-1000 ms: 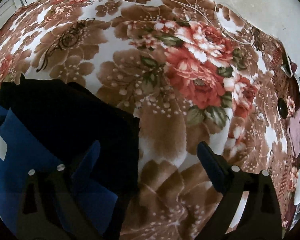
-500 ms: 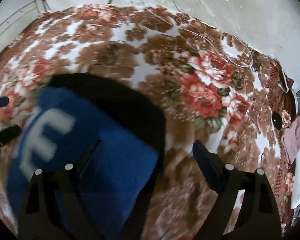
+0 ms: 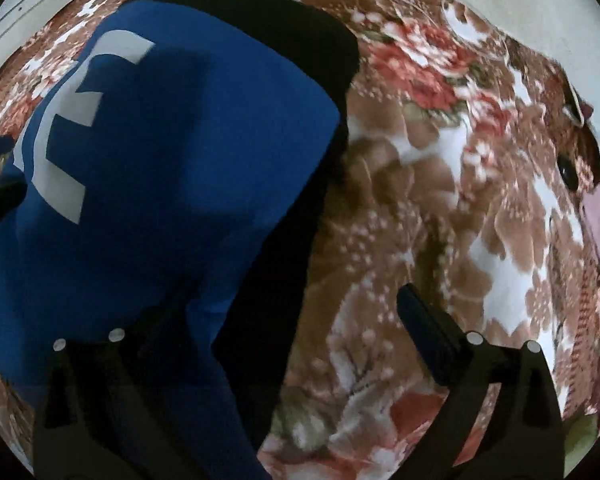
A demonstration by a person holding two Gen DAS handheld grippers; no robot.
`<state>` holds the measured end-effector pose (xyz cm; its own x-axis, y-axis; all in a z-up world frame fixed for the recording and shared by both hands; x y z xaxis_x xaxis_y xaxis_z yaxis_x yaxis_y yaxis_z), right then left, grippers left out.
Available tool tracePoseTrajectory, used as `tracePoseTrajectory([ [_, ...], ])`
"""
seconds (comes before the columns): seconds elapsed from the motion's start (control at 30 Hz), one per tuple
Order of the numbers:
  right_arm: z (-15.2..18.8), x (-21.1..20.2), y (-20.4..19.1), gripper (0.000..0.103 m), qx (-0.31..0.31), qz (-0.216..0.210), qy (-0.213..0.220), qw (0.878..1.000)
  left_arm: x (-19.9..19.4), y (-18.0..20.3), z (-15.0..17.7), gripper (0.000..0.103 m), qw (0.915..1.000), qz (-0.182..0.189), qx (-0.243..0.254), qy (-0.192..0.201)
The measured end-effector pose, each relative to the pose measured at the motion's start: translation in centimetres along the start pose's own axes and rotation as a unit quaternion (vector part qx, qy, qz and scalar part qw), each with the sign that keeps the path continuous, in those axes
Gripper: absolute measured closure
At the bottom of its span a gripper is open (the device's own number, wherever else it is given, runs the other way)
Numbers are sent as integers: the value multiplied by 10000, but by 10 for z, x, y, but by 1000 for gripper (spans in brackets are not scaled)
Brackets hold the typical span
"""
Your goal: Fold large clothes
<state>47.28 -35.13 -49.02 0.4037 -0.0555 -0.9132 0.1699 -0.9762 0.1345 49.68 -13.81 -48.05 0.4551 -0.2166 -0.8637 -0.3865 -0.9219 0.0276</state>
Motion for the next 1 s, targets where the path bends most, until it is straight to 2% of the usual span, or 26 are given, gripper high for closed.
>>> tracePoseTrajectory([
  [0.07,10,2,4,6,156,-63,-70,9998,8,-4,7,4,9994,223,-265,-53],
  [0.2,27,-4,2,6,53,160,-112,9998,9,-2,10,4,9985,252,-481,-119],
  [0.3,39,-7,10,5,327,40,-411,9986,2,-5,5,4,9947,481,-792,-439],
  [0.4,34,-34,19,5,557,-88,-308,9979,-29,-4,-6,6,9973,373,-560,-300],
  [0.47,31,-54,21,5,827,-378,-156,9957,-54,1,-8,6,9986,400,-350,-58],
  [0.5,32,-57,20,5,934,-551,-193,9939,-60,4,-4,6,9986,435,-286,-63],
  [0.57,42,-52,10,5,996,-730,-428,9914,-60,10,9,6,9986,462,-150,-193],
  [0.67,66,-28,0,5,793,-557,-726,9926,-41,17,36,4,9987,219,113,-457],
  [0.77,89,-14,-4,5,748,-573,-788,9924,-22,17,58,4,9980,173,94,-602],
  [0.9,99,-19,-8,5,636,-514,-821,9933,-18,15,67,4,9983,195,72,-542],
  [1.0,98,-34,-1,5,1014,-793,-916,9874,-33,13,61,4,9975,400,-19,-589],
])
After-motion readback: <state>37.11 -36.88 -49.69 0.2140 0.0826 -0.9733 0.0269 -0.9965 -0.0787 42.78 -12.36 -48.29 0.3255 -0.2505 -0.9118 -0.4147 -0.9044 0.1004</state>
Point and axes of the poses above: each gripper's, at about its wrist camera, not at the fingertips, and x roughly the way its jaws point, y to its right, z to its underside, the point moved 5 cm from there along x, roughly the way its jaws point, and after that the axes turned 1 degree about x, right-handed, at the moved point
